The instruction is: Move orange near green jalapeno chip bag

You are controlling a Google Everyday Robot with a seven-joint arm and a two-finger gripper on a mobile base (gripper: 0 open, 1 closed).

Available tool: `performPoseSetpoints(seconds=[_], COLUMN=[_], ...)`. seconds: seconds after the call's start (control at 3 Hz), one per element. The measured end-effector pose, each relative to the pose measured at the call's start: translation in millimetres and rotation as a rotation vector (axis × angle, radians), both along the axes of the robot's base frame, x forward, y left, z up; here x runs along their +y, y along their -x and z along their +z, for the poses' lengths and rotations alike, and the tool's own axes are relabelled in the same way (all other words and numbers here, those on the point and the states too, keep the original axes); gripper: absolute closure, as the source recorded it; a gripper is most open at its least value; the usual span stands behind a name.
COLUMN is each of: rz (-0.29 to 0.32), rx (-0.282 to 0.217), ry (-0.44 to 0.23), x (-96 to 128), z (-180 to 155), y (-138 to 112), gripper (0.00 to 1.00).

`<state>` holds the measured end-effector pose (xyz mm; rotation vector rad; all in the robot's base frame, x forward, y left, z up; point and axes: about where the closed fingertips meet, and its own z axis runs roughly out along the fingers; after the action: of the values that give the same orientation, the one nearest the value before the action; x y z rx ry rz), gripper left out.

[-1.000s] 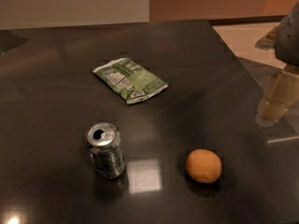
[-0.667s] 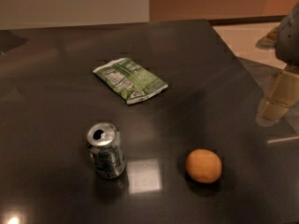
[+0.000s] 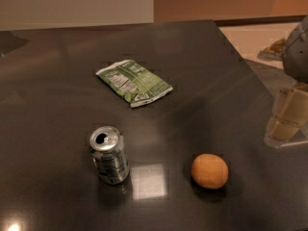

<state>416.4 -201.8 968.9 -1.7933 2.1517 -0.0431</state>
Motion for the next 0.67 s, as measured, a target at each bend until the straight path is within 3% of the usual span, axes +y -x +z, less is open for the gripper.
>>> performPoseSetpoints(seconds=[0.67], rz=[0.186], rx=[0.075], ry=[-0.067], x=[40], z=[-48], y=[44], gripper=[0.00])
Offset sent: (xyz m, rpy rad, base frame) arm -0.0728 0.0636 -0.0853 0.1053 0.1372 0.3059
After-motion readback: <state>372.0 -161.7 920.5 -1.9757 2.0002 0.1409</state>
